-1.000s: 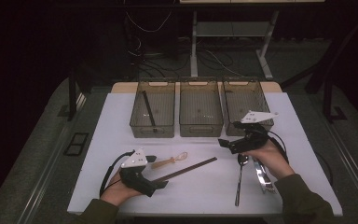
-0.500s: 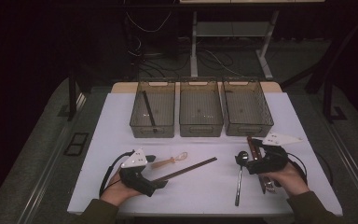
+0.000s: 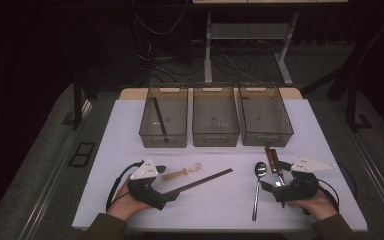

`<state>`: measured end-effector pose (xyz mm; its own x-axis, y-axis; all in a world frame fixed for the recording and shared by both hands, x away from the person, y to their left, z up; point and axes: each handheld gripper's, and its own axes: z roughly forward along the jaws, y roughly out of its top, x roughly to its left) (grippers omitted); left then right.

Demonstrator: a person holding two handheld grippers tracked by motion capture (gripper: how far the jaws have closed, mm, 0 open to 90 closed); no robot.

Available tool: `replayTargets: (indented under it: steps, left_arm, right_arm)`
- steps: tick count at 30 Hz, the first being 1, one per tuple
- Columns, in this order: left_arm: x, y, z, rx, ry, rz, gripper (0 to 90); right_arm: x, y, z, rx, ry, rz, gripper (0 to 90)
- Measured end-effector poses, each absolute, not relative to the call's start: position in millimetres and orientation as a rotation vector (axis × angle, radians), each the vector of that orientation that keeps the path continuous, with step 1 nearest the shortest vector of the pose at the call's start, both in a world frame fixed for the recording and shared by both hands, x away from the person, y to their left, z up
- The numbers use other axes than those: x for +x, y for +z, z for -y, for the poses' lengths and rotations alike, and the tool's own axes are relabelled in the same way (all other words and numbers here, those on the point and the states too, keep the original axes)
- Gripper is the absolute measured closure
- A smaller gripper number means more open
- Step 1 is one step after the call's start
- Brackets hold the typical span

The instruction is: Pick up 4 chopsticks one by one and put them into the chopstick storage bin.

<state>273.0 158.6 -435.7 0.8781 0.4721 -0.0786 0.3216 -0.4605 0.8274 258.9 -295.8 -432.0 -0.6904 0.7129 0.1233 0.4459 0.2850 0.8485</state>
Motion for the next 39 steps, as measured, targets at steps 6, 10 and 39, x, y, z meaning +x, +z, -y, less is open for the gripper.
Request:
replayTargets:
  steps: [6,10,39]
  left_arm:
    - [275.1,-432.9,-161.6,2.087,0.217,-0.588,0.1]
    - [277.1,-430.4,-164.7,2.071,0.234,-0.609,3.9]
    - [294.4,-427.5,-116.1,2.144,0.214,-0.514,43.9]
  right_arm:
    - [255.8,-432.1,297.8,1.044,1.36,-2.285,3.4]
    - [255.9,-432.1,297.2,1.04,1.36,-2.287,3.5]
    - [258.0,-431.3,296.4,1.035,1.331,-2.273,3.5]
